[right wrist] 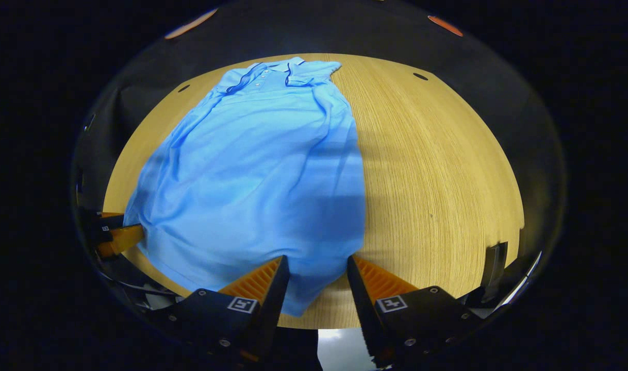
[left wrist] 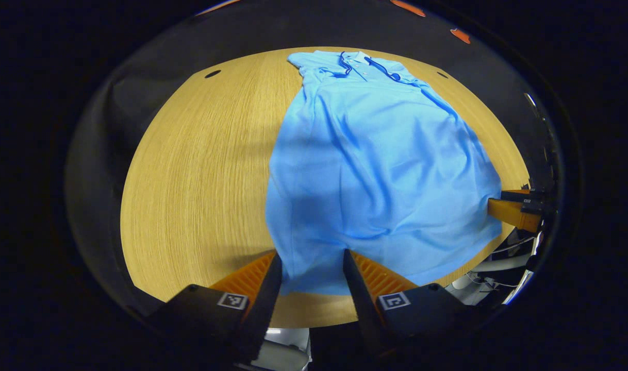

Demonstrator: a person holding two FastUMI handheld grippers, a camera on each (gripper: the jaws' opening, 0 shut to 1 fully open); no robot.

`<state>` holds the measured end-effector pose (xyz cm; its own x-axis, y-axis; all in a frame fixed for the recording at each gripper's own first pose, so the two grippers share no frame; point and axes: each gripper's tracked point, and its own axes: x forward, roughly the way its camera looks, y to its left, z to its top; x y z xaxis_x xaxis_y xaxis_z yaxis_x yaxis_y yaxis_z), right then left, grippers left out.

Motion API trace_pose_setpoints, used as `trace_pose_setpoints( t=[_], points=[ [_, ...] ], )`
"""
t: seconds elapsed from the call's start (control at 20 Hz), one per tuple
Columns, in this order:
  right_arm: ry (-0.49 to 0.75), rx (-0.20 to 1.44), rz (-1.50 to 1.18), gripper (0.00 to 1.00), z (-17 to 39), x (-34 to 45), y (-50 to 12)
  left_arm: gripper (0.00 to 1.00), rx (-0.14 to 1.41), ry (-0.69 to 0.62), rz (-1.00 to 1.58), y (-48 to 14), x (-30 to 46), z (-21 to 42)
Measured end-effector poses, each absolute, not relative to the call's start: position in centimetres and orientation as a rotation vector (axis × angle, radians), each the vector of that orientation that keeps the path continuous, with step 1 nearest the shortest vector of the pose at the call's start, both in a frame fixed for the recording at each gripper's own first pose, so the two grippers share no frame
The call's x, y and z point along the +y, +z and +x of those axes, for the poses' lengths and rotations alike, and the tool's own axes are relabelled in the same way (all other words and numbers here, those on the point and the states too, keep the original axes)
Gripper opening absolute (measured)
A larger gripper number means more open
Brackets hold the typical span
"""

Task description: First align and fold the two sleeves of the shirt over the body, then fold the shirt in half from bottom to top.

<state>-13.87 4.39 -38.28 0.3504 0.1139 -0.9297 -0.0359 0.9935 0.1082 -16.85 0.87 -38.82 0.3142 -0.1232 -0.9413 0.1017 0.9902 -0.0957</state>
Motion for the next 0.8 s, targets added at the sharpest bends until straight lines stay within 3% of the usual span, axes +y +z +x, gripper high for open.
trace_pose_setpoints(
  t=[0.05,0.1,0.15,0.25,0.35,0.8],
  points=[
    [0.077,1.206,0.086,0.48,-13.7,4.1,-38.3,0.58,1.235,-0.152,-0.020,-38.7,0.3,-16.6],
    [0.051,1.203,0.107,0.43,-13.5,3.8,-38.4,0.44,1.226,-0.147,-0.020,-38.6,-0.1,-16.7],
    [0.041,1.207,0.132,0.13,-13.6,3.8,-38.4,0.18,1.231,-0.141,-0.018,-38.7,-0.3,-16.8],
    [0.036,1.212,0.200,0.05,-13.7,3.7,-38.4,0.09,1.231,-0.155,-0.071,-38.9,-1.5,-16.6],
    [0.059,1.209,0.296,0.01,-13.7,4.2,-37.8,0.08,1.207,-0.157,-0.092,-37.4,-1.5,-16.5],
    [0.140,0.970,0.357,0.00,-7.5,3.9,-30.2,0.05,0.969,-0.105,-0.181,-29.9,0.4,-9.4]
  ],
)
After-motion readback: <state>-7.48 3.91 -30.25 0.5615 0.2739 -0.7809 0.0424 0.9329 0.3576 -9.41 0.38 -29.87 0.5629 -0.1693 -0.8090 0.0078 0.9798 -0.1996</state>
